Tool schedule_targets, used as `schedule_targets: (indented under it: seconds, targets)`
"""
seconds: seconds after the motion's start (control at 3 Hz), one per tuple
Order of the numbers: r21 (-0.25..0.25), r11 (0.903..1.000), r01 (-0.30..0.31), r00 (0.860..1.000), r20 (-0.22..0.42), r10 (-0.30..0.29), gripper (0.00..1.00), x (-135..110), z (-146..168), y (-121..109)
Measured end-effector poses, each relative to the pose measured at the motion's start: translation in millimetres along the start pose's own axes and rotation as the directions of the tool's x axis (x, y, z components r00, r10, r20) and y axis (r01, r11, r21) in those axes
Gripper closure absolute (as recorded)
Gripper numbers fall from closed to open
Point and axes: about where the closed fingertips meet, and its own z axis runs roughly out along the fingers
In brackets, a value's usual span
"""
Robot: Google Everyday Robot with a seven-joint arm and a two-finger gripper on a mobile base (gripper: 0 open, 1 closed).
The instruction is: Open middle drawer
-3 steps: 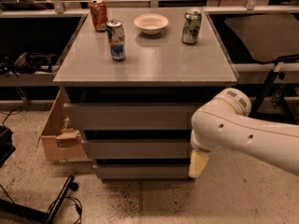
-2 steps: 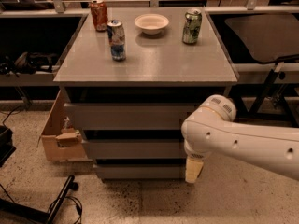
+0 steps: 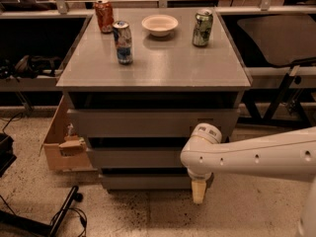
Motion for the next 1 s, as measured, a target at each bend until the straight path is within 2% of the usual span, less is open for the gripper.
schedule_targets:
  seconds: [0.33, 1.0]
  targets:
    - [-0.003, 0.9995, 0.030, 0.999, -0.014, -0.030, 0.00, -3.4, 42.6, -15.4]
    - [0.019, 0.9991, 0.039, 0.999, -0.034, -0.038, 0.00, -6.0, 82.2, -59.5]
